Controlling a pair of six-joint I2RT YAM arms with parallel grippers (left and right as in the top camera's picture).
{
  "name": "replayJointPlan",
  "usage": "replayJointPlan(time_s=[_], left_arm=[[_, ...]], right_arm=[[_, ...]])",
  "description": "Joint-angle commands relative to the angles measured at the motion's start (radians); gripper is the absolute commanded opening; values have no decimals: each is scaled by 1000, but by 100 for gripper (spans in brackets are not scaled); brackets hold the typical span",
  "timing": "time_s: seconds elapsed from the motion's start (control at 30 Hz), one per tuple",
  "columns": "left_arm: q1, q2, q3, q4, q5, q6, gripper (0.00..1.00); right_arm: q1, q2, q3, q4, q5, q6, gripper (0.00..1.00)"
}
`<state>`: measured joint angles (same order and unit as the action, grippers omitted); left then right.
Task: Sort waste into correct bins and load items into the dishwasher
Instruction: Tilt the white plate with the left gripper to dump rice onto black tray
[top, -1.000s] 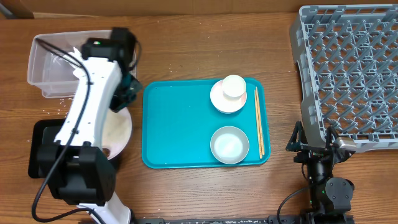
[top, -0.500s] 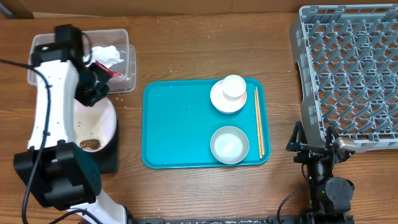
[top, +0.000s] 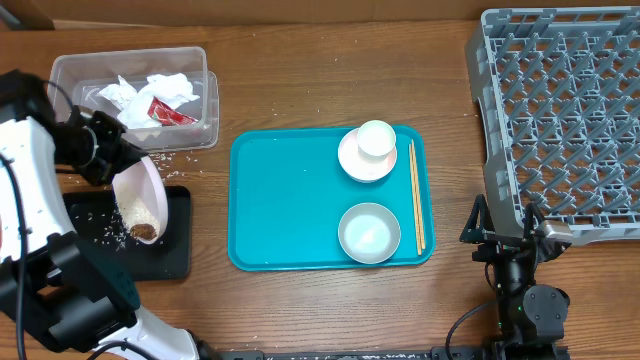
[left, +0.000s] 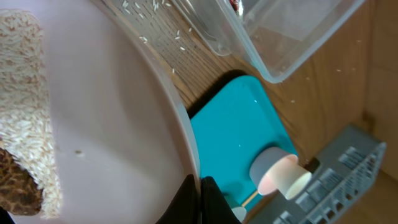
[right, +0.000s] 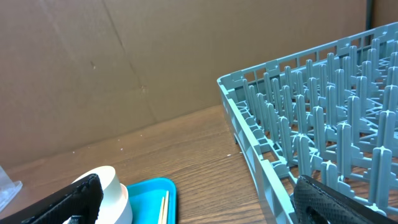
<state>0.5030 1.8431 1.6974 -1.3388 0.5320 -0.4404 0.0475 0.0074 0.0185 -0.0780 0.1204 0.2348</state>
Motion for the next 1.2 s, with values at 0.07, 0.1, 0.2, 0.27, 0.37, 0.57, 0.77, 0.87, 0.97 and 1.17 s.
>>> replayJointPlan(time_s=[0.07,0.1,0.2,0.27,0.37,0.57,0.77,0.87,0.97,1.17], left_arm=[[74,-18,21,-44,189,127,4],[88,-18,21,-58,213,134,4],[125,-18,21,-70,258,164,4],[148,-18,21,-75,268,165,4],[185,-18,21,-105,356,233,4],[280,-18,20,-157,435,314,4],[324,-18,19,-187,426,373,4],[343,-17,18,-202,447,370,4],[348,-16,18,-194,474,404,4],[349,-16,18,-278,547,526,4]], right_arm=[[-3,-3,-10,5,9,-7,100],[-3,-3,-10,5,10,-7,100],[-3,-3,-10,6,10,-7,100],[-3,-3,-10,5,9,-7,100],[-3,-3,-10,6,9,-7,100],[-3,-3,-10,5,10,-7,100],[-3,-3,-10,5,9,-7,100],[-3,-3,-10,5,9,-7,100],[-3,-3,-10,5,9,-7,100],[-3,-3,-10,6,9,-7,100]])
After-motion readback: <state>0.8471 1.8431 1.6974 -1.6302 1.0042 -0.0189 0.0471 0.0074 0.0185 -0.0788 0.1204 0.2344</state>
